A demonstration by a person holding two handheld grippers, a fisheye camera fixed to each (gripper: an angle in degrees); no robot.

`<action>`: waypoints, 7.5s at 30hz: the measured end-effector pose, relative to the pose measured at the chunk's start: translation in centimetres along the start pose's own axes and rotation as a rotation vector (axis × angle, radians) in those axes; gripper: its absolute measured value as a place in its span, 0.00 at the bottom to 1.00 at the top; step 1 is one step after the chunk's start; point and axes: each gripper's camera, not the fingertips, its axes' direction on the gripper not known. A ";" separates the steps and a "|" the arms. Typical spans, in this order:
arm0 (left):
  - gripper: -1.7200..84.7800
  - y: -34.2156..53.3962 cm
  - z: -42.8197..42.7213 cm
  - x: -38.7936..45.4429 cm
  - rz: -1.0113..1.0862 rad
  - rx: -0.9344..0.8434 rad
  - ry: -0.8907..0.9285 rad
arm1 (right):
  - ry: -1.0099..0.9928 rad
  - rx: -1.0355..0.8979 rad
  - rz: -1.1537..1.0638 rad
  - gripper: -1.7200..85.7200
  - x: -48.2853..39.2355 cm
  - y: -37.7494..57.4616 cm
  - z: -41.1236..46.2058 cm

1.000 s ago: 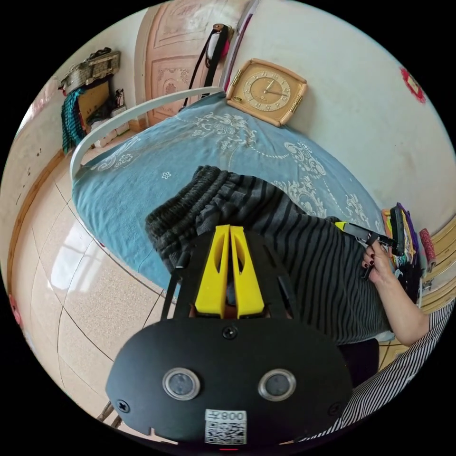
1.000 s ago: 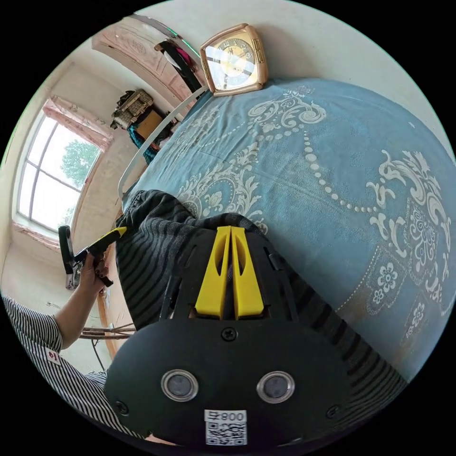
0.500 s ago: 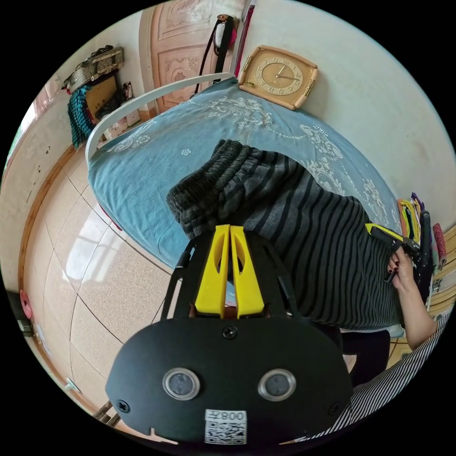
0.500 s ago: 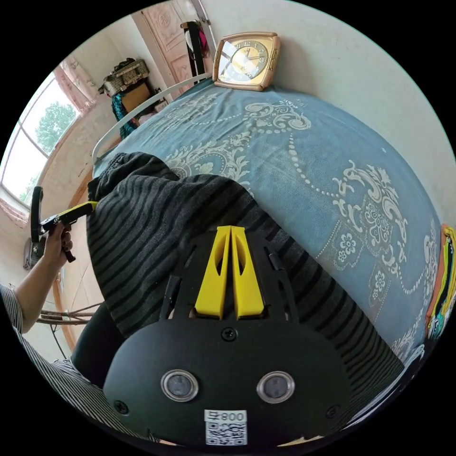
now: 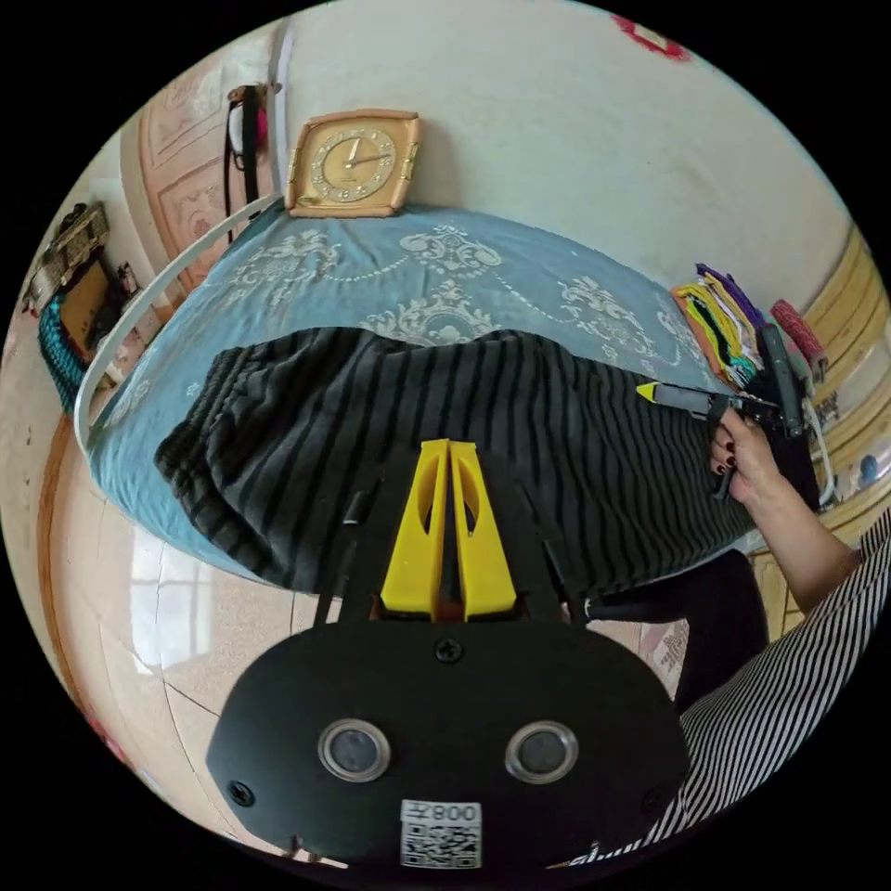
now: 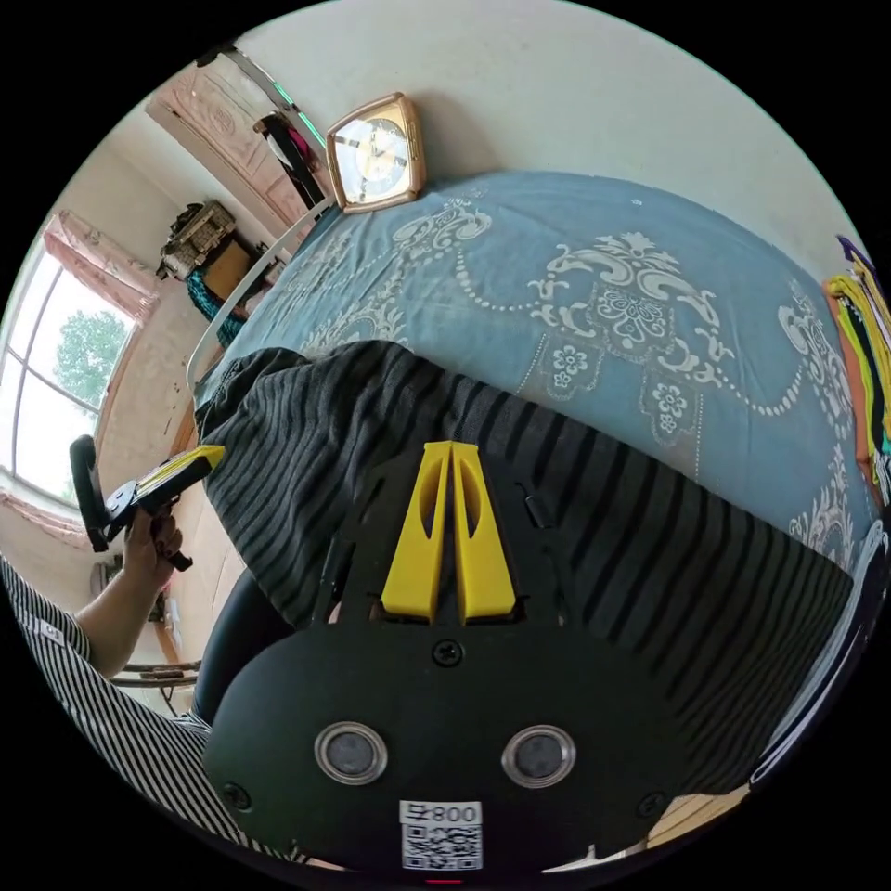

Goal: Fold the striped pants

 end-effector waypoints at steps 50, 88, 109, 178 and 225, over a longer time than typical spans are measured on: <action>0.10 -24.1 43.0 70.4 1.047 -0.583 0.530 | -0.249 0.449 0.953 0.09 29.2 39.9 -20.5; 0.04 -29.3 18.6 25.4 0.777 -0.259 0.685 | -0.469 0.273 0.020 0.07 1.4 22.4 -20.1; 0.10 -17.3 20.0 0.3 0.305 -0.384 0.838 | -0.316 -0.165 -0.138 0.06 -7.2 13.9 -1.2; 0.08 -2.7 11.0 -6.5 0.025 -0.185 0.558 | 0.032 -0.181 -0.218 0.02 4.5 -5.3 -7.7; 0.18 14.1 12.2 31.9 0.661 -0.265 0.470 | -0.549 -0.051 0.530 0.10 16.6 22.4 -9.6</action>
